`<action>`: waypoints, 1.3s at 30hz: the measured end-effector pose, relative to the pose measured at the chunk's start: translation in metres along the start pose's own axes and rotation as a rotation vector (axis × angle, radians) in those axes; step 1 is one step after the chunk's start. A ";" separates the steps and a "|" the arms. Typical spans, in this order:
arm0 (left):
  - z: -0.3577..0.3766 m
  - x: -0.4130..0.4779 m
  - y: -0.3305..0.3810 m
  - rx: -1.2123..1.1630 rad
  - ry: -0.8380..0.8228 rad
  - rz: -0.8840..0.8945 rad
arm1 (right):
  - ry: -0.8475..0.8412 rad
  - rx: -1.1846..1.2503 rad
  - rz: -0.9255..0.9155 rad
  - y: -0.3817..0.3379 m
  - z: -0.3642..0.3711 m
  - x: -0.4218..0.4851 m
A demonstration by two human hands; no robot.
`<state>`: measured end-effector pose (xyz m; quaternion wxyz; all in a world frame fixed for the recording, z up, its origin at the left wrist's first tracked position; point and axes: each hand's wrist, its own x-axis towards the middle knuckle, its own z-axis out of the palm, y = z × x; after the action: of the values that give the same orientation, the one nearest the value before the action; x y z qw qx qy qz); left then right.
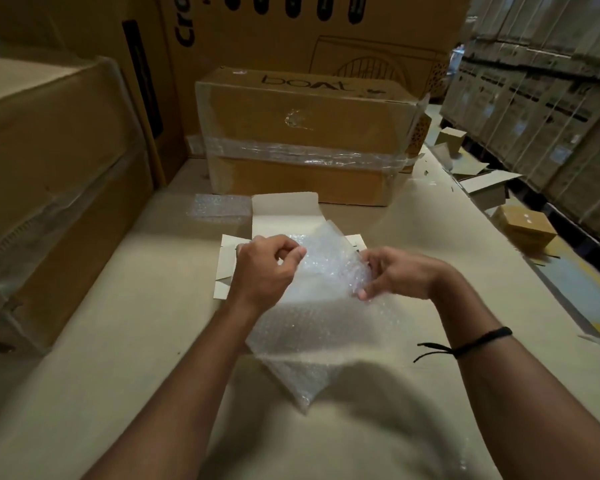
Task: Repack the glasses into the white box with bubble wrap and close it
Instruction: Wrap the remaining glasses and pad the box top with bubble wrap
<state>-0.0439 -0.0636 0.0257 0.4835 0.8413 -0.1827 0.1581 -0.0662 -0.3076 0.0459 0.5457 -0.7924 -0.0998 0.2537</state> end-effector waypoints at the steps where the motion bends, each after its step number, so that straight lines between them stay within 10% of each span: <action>1: 0.000 0.003 0.001 0.017 0.043 0.015 | -0.047 -0.018 0.007 0.006 -0.003 -0.004; 9: -0.006 0.032 -0.011 -0.053 0.134 -0.252 | 0.344 0.153 -0.054 0.020 -0.040 0.011; 15: -0.007 0.050 -0.045 0.509 0.093 -0.277 | 0.657 0.135 -0.077 0.005 -0.047 0.060; 32: 0.010 0.075 -0.091 0.723 -0.174 -0.015 | 0.715 -0.582 0.134 0.032 -0.030 0.127; 39: 0.018 0.077 -0.091 0.829 -0.393 0.116 | 0.780 -1.038 -0.286 0.031 -0.023 0.127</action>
<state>0.0681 -0.0489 -0.0177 0.0527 0.9661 -0.2390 0.0819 0.0498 -0.2832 -0.0128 0.1178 -0.9651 -0.1083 -0.2074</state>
